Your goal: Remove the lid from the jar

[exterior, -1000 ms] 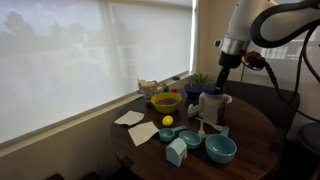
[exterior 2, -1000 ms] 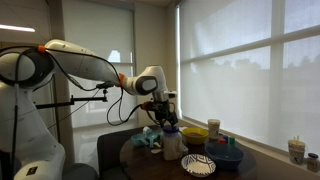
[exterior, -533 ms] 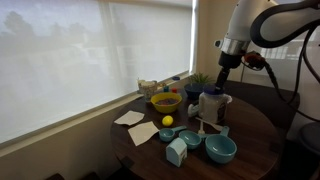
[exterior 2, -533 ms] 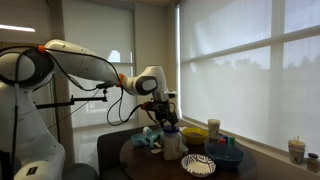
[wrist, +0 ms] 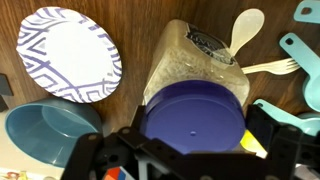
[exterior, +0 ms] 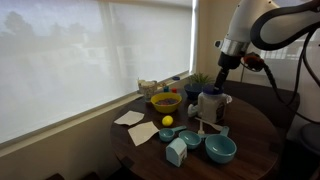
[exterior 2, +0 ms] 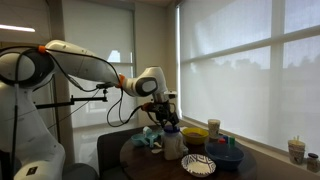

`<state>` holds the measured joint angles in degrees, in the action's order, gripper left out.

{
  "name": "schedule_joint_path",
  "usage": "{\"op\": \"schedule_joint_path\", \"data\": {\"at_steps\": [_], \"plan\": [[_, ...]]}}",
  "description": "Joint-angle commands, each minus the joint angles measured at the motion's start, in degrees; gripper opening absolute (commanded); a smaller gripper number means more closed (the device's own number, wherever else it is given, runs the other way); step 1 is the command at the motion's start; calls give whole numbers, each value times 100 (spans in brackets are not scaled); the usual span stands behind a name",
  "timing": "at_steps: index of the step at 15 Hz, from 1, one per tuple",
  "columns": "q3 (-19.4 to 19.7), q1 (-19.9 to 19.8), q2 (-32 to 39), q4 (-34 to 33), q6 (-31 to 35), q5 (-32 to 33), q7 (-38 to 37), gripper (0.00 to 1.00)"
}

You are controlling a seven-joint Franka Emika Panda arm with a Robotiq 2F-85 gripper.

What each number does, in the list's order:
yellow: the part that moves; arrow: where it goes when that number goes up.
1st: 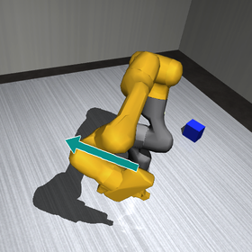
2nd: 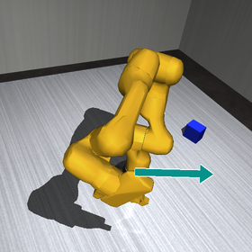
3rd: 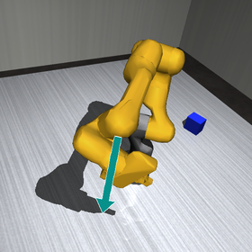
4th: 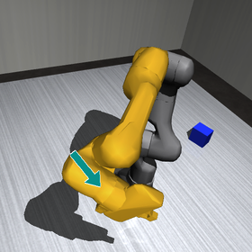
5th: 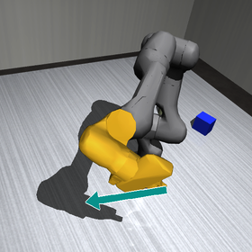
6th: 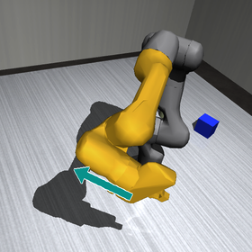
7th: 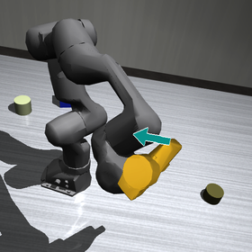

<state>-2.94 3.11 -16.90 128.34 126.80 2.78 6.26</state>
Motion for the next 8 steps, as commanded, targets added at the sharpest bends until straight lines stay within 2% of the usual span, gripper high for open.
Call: {"op": "schedule_joint_path", "data": {"at_steps": [1, 3, 6, 8], "plan": [[32, 28, 90, 93, 260, -7, 57, 73], [26, 36, 58, 77, 314, -5, 50, 64], [21, 62, 36, 72, 426, -22, 64, 38], [22, 77, 28, 80, 475, -29, 70, 26]]}}
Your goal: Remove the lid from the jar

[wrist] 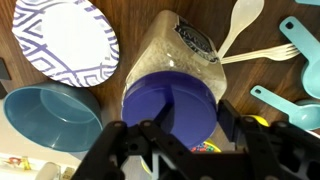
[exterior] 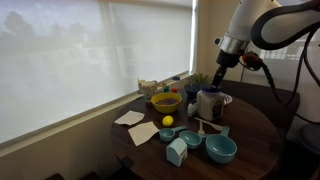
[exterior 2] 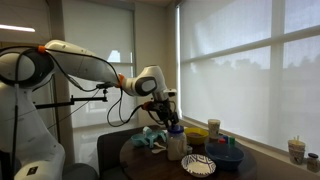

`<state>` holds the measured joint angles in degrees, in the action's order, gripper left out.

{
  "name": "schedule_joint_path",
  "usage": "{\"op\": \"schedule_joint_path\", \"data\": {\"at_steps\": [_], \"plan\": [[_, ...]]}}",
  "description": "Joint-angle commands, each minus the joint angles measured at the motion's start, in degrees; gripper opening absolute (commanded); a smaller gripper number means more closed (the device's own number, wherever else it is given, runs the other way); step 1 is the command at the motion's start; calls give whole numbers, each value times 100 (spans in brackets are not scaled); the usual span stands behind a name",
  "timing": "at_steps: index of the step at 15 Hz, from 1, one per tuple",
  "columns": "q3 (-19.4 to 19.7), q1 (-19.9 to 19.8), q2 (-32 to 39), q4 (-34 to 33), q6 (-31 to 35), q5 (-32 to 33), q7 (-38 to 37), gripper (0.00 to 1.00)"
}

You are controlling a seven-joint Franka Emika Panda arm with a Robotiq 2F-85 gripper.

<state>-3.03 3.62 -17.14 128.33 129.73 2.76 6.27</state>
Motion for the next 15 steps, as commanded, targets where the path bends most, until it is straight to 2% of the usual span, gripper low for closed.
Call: {"op": "schedule_joint_path", "data": {"at_steps": [1, 3, 4, 13, 14, 15], "plan": [[32, 35, 51, 86, 198, -30, 71, 17], [28, 58, 37, 83, 213, -49, 77, 3], [20, 67, 28, 77, 221, -41, 77, 1], [-47, 73, -114, -10, 350, 94, 58, 2], [-79, 23, -129, -23, 330, 211, -41, 29], [-79, -18, -158, -36, 297, 279, -102, 30]]}}
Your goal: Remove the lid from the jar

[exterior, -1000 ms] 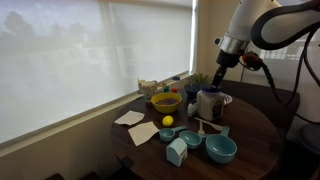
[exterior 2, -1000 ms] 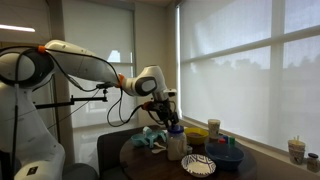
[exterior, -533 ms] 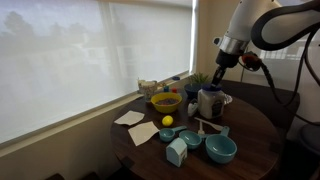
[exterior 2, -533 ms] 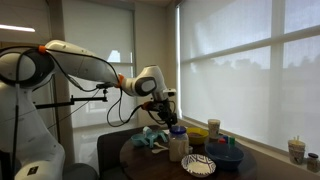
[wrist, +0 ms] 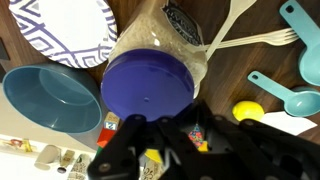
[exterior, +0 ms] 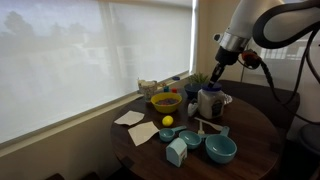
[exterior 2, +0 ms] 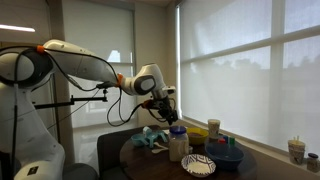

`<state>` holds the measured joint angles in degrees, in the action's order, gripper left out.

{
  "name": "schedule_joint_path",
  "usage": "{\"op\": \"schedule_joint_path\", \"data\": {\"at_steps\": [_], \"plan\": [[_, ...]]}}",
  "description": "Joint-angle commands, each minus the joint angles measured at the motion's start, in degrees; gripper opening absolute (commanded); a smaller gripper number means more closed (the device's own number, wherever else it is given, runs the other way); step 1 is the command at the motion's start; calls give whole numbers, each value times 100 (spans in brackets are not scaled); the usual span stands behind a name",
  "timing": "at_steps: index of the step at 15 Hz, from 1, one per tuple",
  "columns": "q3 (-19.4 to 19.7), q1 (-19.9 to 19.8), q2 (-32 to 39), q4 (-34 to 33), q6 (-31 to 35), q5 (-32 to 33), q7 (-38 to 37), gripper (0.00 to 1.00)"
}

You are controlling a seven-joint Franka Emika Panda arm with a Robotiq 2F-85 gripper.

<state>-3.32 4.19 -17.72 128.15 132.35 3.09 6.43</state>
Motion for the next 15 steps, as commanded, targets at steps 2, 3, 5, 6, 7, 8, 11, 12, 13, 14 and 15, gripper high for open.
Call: {"op": "schedule_joint_path", "data": {"at_steps": [2, 3, 5, 6, 7, 8, 11, 12, 13, 14, 15], "plan": [[-7, -127, -184, -13, 9, 286, -154, 43], [63, -140, -242, 1, 4, 206, -97, 49], [238, -169, -324, 41, 48, 13, 47, 63], [361, -159, -350, 48, 33, -119, 179, 71], [425, -248, -336, 48, 76, -90, 58, 77], [294, -197, -256, -24, -13, 59, 7, 60], [426, -276, -274, -22, -13, 51, 13, 77], [425, -275, -274, -21, -13, 51, 13, 77], [422, -273, -274, -20, -13, 50, 13, 94], [447, -344, -211, -52, 53, 142, -6, 95], [585, -320, -150, -117, -33, -64, 147, 100]]}}
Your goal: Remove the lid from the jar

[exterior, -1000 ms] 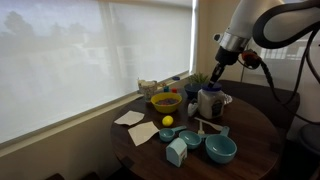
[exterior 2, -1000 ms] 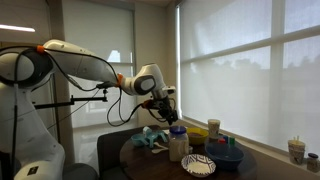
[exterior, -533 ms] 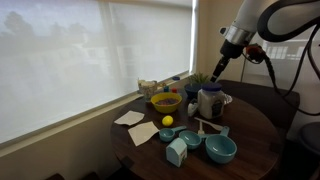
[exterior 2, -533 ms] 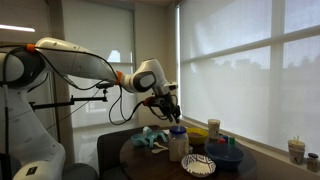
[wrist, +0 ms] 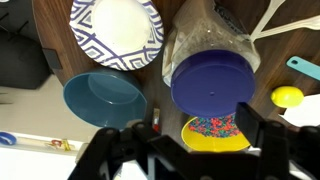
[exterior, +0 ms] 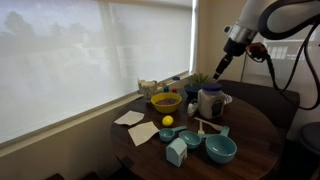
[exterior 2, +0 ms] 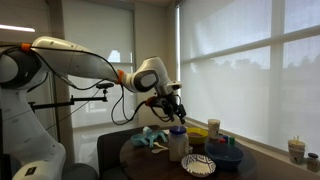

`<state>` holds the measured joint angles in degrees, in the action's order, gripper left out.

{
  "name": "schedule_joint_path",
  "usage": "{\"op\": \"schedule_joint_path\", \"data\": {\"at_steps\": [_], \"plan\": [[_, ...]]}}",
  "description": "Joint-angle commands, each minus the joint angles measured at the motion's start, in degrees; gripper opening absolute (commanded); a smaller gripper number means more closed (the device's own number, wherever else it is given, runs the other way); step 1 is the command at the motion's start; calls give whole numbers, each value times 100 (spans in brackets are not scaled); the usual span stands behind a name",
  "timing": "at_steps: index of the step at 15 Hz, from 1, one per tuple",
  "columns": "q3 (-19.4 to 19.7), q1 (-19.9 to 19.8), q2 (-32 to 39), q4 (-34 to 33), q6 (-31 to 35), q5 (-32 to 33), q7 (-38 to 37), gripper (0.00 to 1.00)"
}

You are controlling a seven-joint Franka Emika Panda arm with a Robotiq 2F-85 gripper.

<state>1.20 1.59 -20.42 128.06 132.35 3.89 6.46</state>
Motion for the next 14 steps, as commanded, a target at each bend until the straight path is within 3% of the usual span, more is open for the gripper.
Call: {"op": "schedule_joint_path", "data": {"at_steps": [1, 7, 14], "plan": [[286, -26, 146, -144, -82, -389, 303, 100], [1014, 80, 397, -425, -835, -2062, 1000, 100], [1352, -71, 1020, -751, -1700, -3668, 1638, 100]]}}
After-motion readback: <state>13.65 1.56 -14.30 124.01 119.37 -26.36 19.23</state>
